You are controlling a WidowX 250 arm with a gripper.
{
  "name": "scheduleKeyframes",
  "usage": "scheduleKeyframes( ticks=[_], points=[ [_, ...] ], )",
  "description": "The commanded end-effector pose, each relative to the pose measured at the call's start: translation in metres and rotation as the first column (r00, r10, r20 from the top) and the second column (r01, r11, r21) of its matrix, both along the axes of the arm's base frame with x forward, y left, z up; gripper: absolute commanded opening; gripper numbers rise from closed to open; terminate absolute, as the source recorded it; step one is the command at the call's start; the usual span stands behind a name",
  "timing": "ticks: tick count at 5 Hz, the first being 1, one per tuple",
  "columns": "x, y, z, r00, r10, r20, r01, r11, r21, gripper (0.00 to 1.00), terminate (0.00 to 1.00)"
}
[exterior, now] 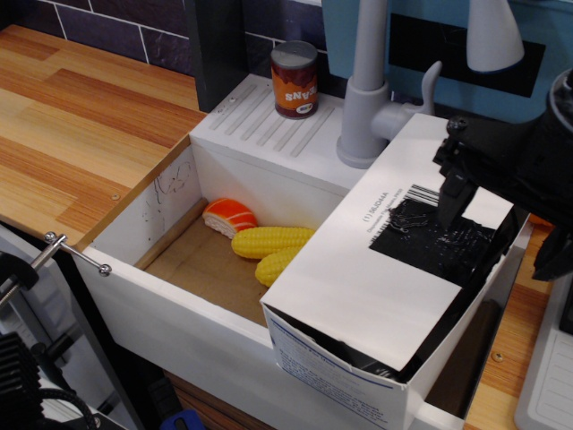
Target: Open white1fbox flap
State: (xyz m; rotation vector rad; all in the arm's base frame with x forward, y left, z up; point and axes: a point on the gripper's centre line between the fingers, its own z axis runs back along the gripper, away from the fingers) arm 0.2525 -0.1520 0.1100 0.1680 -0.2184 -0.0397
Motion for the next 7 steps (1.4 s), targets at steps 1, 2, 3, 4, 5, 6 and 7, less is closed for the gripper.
scheduleKeyframes(
  ticks=[1, 2, 3, 4, 5, 6, 7],
  points=[
    [0.000, 0.000, 0.000, 1.000, 0.000, 0.000, 0.000, 1.000, 0.000, 1.00, 0.00],
    [0.007, 0.005, -0.006, 1.000, 0.006, 0.019, -0.008, 0.997, 0.070, 1.00, 0.00],
    [0.011, 0.006, -0.010, 0.999, 0.008, 0.039, -0.013, 0.991, 0.135, 1.00, 0.00],
    [0.015, 0.012, -0.014, 0.999, 0.014, 0.045, -0.023, 0.981, 0.191, 1.00, 0.00],
    [0.017, 0.019, -0.013, 0.999, -0.008, 0.049, -0.003, 0.977, 0.213, 1.00, 0.00],
    [0.017, 0.025, -0.009, 0.998, -0.027, 0.051, 0.014, 0.970, 0.241, 1.00, 0.00],
    [0.017, 0.034, 0.002, 0.998, -0.047, 0.035, 0.035, 0.962, 0.271, 1.00, 0.00]
  ],
)
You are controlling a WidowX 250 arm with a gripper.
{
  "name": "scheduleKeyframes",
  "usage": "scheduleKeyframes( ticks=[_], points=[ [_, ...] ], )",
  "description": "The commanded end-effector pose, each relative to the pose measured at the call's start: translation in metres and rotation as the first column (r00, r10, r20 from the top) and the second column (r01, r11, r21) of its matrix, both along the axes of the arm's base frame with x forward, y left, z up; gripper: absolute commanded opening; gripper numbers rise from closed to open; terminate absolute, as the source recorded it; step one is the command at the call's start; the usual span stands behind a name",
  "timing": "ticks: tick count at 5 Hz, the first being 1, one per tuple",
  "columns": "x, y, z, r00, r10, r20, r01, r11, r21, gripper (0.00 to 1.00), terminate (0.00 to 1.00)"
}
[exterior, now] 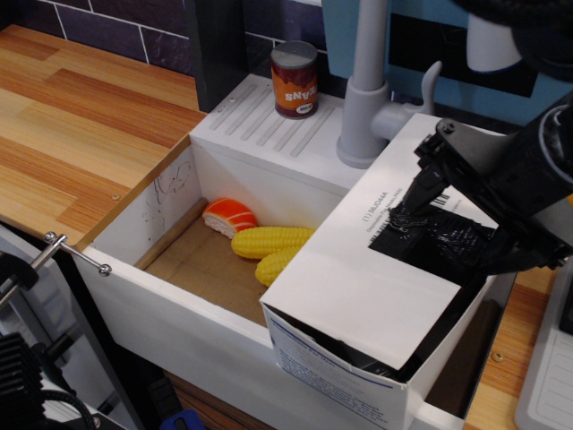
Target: Open white1fbox flap
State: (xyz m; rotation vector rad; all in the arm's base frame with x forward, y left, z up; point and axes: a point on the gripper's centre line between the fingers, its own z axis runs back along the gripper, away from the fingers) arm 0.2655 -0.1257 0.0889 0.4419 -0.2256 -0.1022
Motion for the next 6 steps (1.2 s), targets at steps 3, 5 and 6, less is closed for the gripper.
scheduleKeyframes(
  ticks=[3, 5, 6],
  points=[
    [-0.002, 0.037, 0.063, 0.997, -0.047, 0.069, 0.044, 0.998, 0.040, 1.00, 0.00],
    [0.017, 0.062, 0.090, 0.993, -0.096, 0.068, 0.087, 0.989, 0.123, 1.00, 0.00],
    [0.019, 0.080, 0.096, 0.990, -0.122, 0.076, 0.109, 0.982, 0.155, 1.00, 0.00]
  ],
)
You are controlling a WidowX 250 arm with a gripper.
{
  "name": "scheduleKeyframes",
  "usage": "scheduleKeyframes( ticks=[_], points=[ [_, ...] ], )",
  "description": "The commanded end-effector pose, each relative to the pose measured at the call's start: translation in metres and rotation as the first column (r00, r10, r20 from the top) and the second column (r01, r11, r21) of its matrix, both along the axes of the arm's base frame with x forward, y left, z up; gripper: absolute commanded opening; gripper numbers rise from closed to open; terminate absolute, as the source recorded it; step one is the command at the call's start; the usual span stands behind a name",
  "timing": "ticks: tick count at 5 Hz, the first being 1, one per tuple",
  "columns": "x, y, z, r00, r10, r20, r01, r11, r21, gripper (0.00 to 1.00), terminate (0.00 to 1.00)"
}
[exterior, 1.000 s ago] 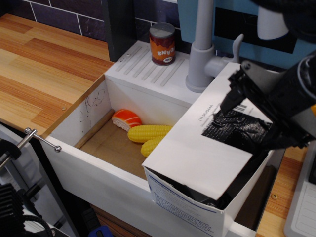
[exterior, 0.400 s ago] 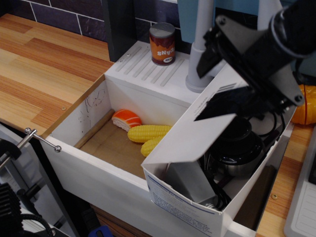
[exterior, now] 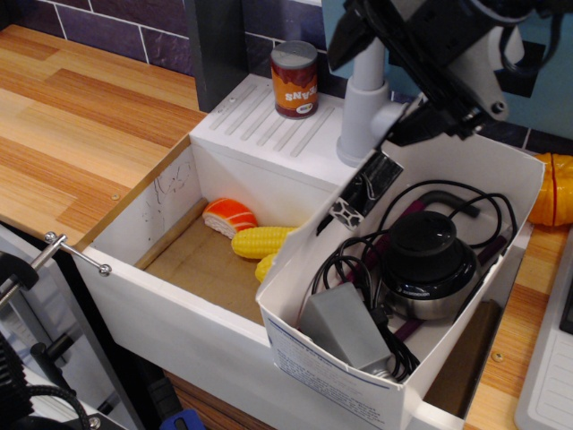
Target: Open white1fbox flap
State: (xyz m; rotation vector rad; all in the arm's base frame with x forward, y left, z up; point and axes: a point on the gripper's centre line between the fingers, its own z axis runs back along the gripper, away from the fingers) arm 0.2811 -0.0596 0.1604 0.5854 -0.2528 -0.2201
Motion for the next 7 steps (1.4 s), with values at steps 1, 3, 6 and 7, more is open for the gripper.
scheduleKeyframes(
  ticks=[1, 3, 6, 7],
  points=[
    [-0.002, 0.033, 0.019, 0.992, -0.068, 0.105, 0.064, 0.997, 0.037, 1.00, 0.00],
    [0.000, 0.075, 0.005, 0.980, -0.160, 0.118, 0.155, 0.987, 0.050, 1.00, 0.00],
    [0.014, 0.113, -0.042, 0.965, -0.218, 0.143, 0.232, 0.969, -0.086, 1.00, 0.00],
    [0.042, 0.121, -0.047, 0.958, -0.237, 0.159, 0.259, 0.956, -0.138, 1.00, 1.00]
  ],
)
